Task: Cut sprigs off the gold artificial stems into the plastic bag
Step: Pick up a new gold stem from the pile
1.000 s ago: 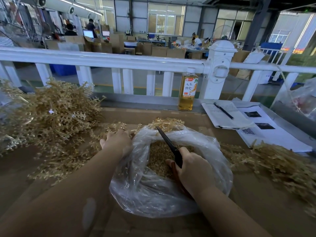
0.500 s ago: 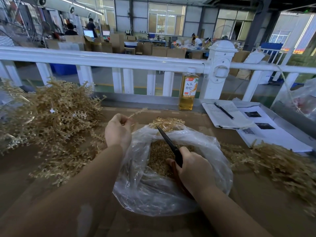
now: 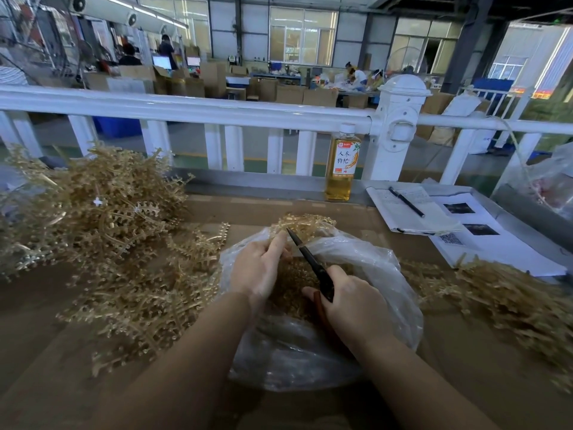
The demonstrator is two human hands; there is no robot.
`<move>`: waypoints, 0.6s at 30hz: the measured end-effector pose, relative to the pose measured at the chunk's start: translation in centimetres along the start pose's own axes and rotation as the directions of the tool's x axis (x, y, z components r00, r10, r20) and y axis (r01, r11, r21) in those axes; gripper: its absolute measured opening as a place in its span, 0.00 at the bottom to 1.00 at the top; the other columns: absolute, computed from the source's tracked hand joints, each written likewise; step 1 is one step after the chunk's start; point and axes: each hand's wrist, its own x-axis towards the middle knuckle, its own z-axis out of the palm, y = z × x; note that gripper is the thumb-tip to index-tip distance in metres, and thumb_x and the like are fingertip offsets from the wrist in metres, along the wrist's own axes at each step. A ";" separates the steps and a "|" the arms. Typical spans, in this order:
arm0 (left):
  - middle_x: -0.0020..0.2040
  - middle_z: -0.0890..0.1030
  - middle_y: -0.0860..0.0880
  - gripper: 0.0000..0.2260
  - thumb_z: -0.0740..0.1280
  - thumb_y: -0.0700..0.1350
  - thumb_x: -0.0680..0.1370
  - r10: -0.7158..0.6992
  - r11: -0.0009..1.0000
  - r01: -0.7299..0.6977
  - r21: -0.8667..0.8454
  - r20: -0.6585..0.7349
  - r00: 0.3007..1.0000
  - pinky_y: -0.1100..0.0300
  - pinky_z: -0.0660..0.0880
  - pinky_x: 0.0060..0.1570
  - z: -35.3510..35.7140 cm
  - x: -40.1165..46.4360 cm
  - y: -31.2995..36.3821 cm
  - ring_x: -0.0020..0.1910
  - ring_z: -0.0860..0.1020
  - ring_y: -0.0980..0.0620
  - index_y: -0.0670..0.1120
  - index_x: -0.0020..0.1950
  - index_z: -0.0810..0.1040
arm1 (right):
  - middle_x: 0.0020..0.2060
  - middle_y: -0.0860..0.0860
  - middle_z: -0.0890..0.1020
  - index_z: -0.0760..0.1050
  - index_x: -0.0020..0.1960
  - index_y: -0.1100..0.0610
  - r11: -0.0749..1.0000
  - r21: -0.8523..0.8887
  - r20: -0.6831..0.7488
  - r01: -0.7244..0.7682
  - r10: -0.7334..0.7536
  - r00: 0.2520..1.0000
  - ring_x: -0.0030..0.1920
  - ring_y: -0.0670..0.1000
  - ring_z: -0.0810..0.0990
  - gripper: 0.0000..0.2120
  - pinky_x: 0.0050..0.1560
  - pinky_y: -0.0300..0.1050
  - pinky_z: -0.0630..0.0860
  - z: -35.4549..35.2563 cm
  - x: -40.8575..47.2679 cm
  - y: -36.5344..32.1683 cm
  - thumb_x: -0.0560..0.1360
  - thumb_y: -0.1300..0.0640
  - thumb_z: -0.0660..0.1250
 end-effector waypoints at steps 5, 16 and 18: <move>0.55 0.75 0.51 0.13 0.69 0.46 0.75 0.065 0.934 -0.029 0.356 -0.091 0.994 0.76 0.66 0.48 0.5 0.5 -0.4 0.50 0.74 0.56 0.49 0.59 0.74 | 0.47 0.49 0.79 0.70 0.59 0.50 0.999 0.032 0.030 0.000 -0.001 1.000 0.48 0.50 0.78 0.22 0.48 0.47 0.76 -0.4 -0.1 -0.1 0.76 0.34 0.57; 0.63 0.72 0.45 0.32 0.75 0.52 0.70 -0.011 0.893 0.052 0.447 -0.094 0.996 0.53 0.66 0.66 0.1 0.8 0.4 0.64 0.68 0.46 0.47 0.70 0.66 | 0.45 0.48 0.79 0.70 0.58 0.49 0.996 0.088 0.005 0.002 -0.002 1.000 0.47 0.50 0.78 0.20 0.45 0.46 0.75 -0.6 -0.5 0.1 0.76 0.35 0.58; 0.55 0.74 0.48 0.25 0.77 0.52 0.67 -0.003 0.940 0.040 0.338 -0.109 0.994 0.55 0.71 0.59 -0.1 0.5 0.6 0.57 0.70 0.49 0.49 0.58 0.72 | 0.45 0.48 0.80 0.70 0.58 0.49 0.994 0.108 -0.011 -0.002 0.003 1.000 0.47 0.49 0.78 0.21 0.46 0.45 0.75 -0.7 -0.5 0.1 0.76 0.35 0.59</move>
